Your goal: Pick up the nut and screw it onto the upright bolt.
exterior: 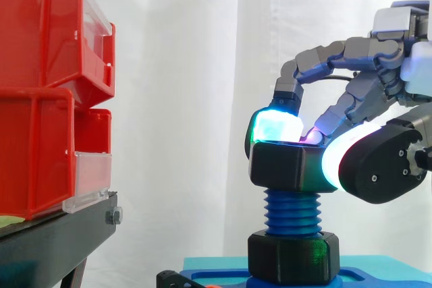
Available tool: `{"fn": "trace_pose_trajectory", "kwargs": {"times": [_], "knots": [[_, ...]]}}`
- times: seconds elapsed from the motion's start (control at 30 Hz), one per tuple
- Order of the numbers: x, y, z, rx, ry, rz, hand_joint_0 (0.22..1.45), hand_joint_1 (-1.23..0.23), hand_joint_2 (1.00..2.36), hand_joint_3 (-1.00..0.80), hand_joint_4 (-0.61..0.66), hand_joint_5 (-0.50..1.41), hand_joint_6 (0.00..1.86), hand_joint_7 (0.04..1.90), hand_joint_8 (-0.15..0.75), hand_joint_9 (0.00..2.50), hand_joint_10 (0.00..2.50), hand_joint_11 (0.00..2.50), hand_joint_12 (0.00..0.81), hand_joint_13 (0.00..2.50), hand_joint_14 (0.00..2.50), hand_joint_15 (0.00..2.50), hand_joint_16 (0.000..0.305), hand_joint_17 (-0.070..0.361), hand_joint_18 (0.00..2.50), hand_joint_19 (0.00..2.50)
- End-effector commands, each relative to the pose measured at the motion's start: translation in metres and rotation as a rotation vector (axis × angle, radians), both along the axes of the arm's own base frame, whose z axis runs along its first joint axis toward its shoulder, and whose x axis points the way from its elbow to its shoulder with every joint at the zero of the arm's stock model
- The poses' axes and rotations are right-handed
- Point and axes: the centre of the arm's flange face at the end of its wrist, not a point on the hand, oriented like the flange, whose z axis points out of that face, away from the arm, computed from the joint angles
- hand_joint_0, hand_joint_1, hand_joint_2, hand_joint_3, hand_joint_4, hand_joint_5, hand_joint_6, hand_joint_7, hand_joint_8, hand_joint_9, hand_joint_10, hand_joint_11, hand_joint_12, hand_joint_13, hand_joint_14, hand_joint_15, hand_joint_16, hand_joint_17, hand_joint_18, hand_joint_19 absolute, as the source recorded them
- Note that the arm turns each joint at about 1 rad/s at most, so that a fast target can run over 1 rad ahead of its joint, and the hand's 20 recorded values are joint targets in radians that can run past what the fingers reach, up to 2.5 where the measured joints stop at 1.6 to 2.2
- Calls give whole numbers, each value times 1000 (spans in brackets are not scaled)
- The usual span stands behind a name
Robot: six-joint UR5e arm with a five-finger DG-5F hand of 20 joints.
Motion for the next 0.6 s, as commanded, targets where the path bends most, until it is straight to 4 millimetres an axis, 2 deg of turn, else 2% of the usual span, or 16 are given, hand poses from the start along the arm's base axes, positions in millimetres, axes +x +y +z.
{"fn": "trace_pose_trajectory", "kwargs": {"times": [0.0, 0.57], "knots": [[0, -1, 0, -1, 0, 4, 552, -788, 1005, 66, -55, -67, 843, 1310, 324, 941, 0, 0, 344, 768, 0, 0, 49, 111, 758, 66], [2, -9, 1, -4, -8, 15, 551, -787, 1005, 62, -55, -67, 842, 1303, 324, 947, 1, 0, 345, 776, 0, 0, 50, 112, 764, 62]]}}
